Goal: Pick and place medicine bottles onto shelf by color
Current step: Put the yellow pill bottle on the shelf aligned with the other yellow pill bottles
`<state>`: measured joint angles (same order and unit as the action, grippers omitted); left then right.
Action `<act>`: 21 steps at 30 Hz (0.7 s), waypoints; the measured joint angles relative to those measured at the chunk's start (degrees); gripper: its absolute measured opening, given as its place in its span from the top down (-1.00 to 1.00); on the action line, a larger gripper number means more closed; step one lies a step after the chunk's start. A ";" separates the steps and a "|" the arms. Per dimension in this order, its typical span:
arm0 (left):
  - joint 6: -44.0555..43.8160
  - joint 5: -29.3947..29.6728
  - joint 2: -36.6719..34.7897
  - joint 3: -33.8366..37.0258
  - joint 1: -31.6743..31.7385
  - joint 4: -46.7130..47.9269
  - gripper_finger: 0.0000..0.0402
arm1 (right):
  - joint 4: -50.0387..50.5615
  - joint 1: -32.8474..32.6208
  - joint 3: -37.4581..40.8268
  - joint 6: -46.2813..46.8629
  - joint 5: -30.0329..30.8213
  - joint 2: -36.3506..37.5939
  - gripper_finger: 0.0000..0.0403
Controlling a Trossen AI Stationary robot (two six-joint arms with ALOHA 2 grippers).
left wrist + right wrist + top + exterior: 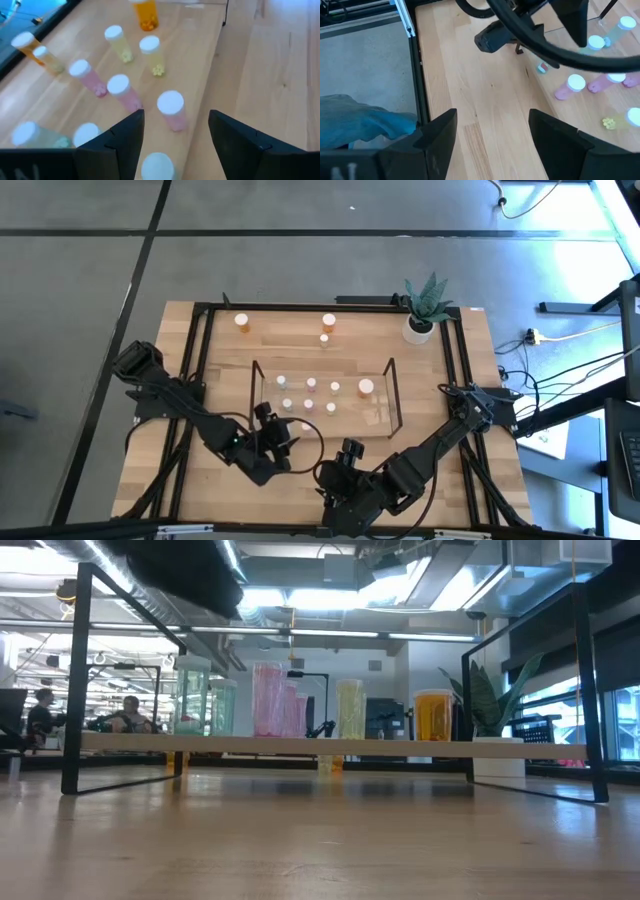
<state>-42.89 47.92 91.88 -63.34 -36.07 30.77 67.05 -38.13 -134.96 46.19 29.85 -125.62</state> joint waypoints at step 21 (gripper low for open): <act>-0.72 4.94 -7.73 -15.21 -0.28 24.84 -0.07 | -0.40 0.01 0.00 0.00 -0.04 -0.01 -0.23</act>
<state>-43.61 52.86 84.15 -78.55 -36.35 55.61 66.65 -38.12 -134.96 46.20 29.80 -125.62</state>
